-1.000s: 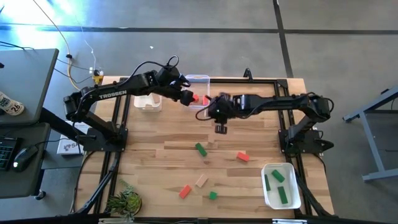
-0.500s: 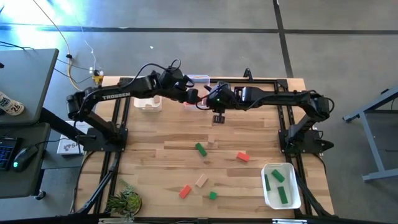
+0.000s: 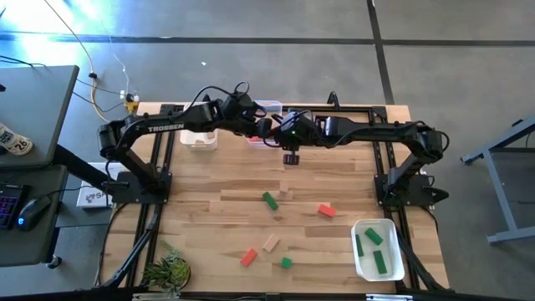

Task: Sort & place blocks by color
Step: Put the brown block into the top white bin

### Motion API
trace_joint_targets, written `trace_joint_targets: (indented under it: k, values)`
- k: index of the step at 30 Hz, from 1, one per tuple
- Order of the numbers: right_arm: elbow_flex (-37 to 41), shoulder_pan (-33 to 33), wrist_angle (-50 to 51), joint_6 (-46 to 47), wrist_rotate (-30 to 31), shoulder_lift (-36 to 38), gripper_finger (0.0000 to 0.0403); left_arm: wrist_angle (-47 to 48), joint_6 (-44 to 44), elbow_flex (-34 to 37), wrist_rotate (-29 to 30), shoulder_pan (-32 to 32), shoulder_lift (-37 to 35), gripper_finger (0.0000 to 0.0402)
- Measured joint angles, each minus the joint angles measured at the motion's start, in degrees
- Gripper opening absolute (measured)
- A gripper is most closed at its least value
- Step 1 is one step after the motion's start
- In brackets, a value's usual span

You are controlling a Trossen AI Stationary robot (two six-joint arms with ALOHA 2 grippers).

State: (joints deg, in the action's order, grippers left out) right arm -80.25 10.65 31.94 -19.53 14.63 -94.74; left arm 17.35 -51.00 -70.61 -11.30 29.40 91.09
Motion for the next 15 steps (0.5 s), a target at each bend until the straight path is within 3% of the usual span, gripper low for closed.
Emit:
trace_joint_targets:
  k: [6,15]
  values:
    - [0.0,0.2,-1.2,0.0,0.7,0.0,0.0092,-1.2,0.1,0.0,0.0,0.5,0.1,0.0172]
    - [0.0,1.2,-2.7,0.1,1.0,0.0,0.0092,-2.7,2.7,0.0,-0.8,0.5,0.0,0.0073]
